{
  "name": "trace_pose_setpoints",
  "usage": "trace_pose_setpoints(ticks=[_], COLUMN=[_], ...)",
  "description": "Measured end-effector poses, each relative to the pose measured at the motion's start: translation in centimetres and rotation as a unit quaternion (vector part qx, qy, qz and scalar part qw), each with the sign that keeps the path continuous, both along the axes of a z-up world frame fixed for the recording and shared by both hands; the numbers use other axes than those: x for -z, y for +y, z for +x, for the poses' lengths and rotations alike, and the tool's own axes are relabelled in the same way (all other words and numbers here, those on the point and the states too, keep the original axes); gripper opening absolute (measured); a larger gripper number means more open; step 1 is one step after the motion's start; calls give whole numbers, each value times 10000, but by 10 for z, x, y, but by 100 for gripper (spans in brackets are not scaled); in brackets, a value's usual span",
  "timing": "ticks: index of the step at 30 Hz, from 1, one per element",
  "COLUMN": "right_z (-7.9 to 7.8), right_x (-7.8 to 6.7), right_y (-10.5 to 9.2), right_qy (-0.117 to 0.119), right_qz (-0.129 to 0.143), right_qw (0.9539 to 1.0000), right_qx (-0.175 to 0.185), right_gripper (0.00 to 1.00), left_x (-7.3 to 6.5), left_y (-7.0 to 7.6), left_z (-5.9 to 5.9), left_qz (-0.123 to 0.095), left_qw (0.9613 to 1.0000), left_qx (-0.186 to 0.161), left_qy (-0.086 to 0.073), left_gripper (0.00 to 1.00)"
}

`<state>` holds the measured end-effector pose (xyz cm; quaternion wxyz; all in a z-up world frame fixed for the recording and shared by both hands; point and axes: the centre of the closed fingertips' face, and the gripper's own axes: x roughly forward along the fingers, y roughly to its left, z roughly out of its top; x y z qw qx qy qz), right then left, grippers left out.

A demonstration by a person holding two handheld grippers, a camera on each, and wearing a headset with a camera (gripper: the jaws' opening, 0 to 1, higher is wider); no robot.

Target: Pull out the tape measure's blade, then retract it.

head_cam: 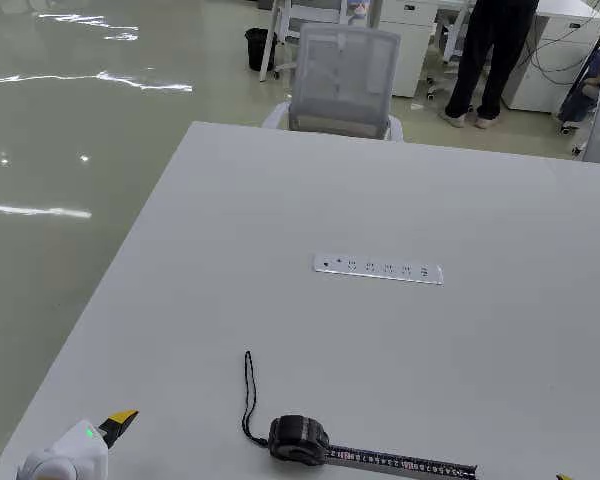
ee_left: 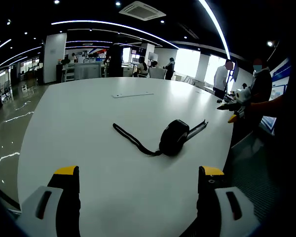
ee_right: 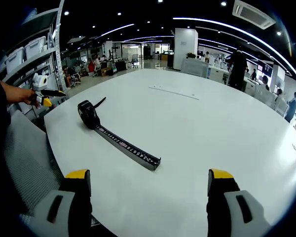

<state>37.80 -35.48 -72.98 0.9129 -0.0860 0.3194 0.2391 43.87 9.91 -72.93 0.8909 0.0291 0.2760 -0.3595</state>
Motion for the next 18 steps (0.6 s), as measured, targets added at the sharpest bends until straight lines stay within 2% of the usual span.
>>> trace_pose_setpoints(ticks=[9, 15, 18], right_z=[-6, -11, -11], right_x=[0, -4, -1], right_y=[-7, -2, -6], right_qy=[22, 65, 70], right_qz=[114, 61, 40], right_qw=[9999, 9999, 10000], right_qx=[97, -46, -24], right_gripper=[100, 100, 100], left_x=[-7, -5, -8], left_y=[-5, -4, -3], left_z=[0, -5, -6], left_qz=[5, 30, 28], left_qw=[10000, 10000, 10000], left_qx=[-5, -22, -57], left_qy=[-94, -43, -45], left_gripper=[99, 99, 99])
